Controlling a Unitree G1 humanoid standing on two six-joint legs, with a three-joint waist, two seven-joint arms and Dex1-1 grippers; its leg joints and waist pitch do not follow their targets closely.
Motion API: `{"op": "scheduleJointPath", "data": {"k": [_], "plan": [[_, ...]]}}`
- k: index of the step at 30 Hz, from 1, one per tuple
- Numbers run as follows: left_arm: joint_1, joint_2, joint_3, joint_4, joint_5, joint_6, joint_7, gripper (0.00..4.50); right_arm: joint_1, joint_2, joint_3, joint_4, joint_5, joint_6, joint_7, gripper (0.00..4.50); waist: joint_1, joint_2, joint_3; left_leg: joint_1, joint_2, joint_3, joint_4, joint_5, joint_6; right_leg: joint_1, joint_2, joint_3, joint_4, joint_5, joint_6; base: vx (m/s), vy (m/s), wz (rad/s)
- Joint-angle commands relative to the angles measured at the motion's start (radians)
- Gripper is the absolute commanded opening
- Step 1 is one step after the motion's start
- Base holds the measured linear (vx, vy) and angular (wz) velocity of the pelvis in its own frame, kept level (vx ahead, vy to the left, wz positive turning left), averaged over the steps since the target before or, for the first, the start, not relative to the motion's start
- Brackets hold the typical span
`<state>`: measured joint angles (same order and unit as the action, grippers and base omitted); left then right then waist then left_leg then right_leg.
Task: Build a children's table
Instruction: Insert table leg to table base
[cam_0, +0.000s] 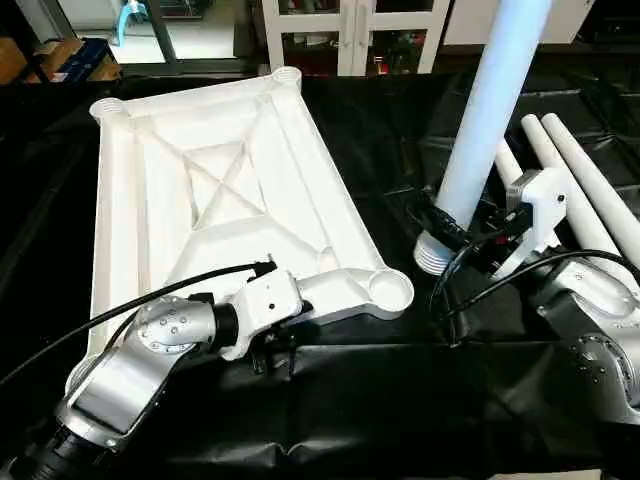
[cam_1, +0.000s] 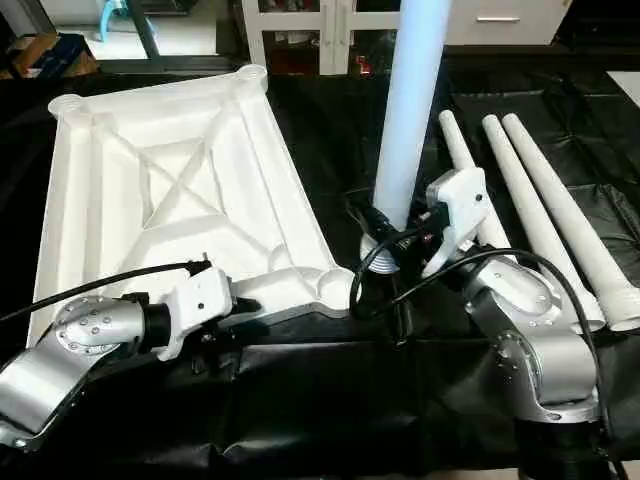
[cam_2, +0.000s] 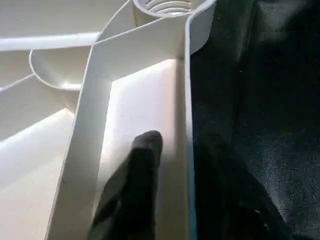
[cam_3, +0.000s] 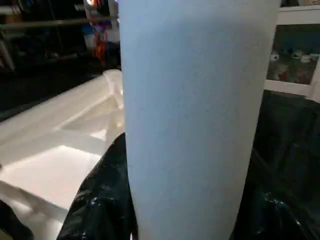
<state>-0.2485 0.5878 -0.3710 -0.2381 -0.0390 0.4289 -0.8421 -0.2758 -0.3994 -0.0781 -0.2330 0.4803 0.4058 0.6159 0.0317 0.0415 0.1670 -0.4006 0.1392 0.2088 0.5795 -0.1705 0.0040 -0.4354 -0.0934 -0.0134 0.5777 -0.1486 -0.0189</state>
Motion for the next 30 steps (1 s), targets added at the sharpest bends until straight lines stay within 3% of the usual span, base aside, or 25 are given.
{"op": "scheduleJointPath", "data": {"k": [1,5,6,12,21,27,30], "plan": [[0.023,0.020,-0.044,0.053,0.042,0.009,0.003,1.10,-0.016,0.009,-0.024,-0.022,0.043,0.027,-0.006,1.86,-0.001,-0.014,-0.079,0.036,0.075,-0.038,-0.074,-0.191,0.078,0.043,-0.046,0.027,-0.058,-0.256,-0.187,0.000,0.000,0.00],[0.031,0.024,-0.063,0.058,0.065,0.007,0.002,0.99,-0.037,0.034,-0.050,-0.010,0.107,0.066,-0.013,1.86,-0.003,-0.014,-0.078,0.037,0.075,-0.039,-0.076,-0.199,0.070,0.042,-0.046,0.028,-0.059,-0.266,-0.180,0.000,0.000,0.00],[0.032,0.024,-0.076,0.060,0.074,0.009,0.002,0.77,-0.049,0.046,-0.073,0.000,0.167,0.113,-0.015,1.86,-0.003,-0.013,-0.078,0.037,0.074,-0.040,-0.076,-0.197,0.069,0.042,-0.046,0.028,-0.058,-0.266,-0.181,0.000,0.000,0.00],[0.029,0.023,-0.099,0.074,0.098,0.003,-0.009,0.22,-0.079,0.043,-0.128,0.036,0.360,0.265,0.017,1.86,-0.003,-0.014,-0.076,0.036,0.073,-0.040,-0.075,-0.190,0.069,0.042,-0.047,0.028,-0.059,-0.270,-0.183,0.000,0.000,0.00],[0.030,-0.019,-0.105,0.084,0.088,0.016,0.000,0.00,-0.082,-0.009,-0.189,0.082,0.574,0.509,0.018,1.86,-0.001,-0.025,-0.067,0.037,0.072,-0.039,-0.079,-0.210,0.054,0.035,-0.047,0.029,-0.069,-0.352,-0.163,0.000,0.000,0.00],[0.031,-0.032,-0.099,0.086,0.084,0.014,0.004,0.00,-0.095,-0.005,-0.199,0.111,0.591,0.537,-0.013,1.86,-0.002,-0.026,-0.061,0.037,0.072,-0.042,-0.085,-0.256,0.022,0.028,-0.051,0.030,-0.077,-0.437,-0.130,0.000,0.000,0.00],[0.032,-0.037,-0.092,0.084,0.080,0.012,0.004,0.00,-0.096,-0.001,-0.176,0.109,0.529,0.503,-0.026,1.86,-0.002,-0.026,-0.060,0.037,0.072,-0.043,-0.087,-0.267,0.011,0.025,-0.052,0.031,-0.079,-0.454,-0.116,0.000,0.000,0.00]]}}
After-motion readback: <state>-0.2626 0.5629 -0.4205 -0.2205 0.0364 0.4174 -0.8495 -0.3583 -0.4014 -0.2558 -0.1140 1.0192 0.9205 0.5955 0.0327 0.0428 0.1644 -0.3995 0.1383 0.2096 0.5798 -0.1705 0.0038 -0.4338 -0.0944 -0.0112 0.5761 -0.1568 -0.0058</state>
